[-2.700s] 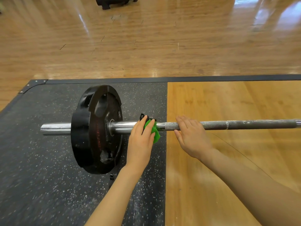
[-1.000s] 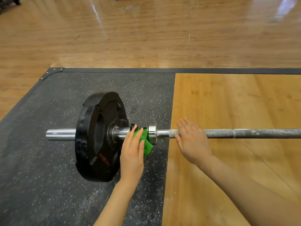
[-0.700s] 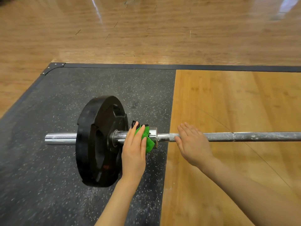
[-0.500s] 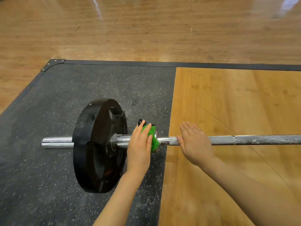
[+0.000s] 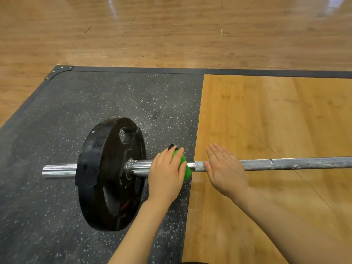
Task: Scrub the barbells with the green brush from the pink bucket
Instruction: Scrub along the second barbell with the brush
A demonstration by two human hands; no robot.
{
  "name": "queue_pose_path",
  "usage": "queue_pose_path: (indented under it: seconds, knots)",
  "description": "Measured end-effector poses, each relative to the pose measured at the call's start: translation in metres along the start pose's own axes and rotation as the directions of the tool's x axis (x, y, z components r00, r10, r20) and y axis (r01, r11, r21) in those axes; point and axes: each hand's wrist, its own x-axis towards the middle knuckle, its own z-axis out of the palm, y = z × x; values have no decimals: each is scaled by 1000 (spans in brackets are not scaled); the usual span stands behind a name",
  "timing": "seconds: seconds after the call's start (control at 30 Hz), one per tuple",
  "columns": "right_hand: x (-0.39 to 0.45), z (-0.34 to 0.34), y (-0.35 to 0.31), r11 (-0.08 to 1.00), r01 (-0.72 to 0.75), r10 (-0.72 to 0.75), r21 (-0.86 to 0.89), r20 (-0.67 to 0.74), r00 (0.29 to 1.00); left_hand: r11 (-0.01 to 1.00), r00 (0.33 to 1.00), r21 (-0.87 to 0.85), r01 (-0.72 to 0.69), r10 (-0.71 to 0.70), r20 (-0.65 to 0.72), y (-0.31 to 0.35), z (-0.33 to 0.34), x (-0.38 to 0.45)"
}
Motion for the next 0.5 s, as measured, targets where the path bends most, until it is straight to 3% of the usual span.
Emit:
queue_pose_path:
  seconds: [0.13, 0.27, 0.5]
  knots:
    - [0, 2, 1, 1000, 0, 0, -3, 8, 1000, 997, 998, 53, 52, -50, -50, -6, 1, -7]
    - [2, 4, 1, 1000, -1, 1, -7, 10, 1000, 996, 997, -61, 63, -66, -36, -1, 6, 24]
    - [9, 2, 3, 1000, -10, 10, -9, 19, 1000, 1000, 998, -17, -9, 8, -64, -27, -5, 16]
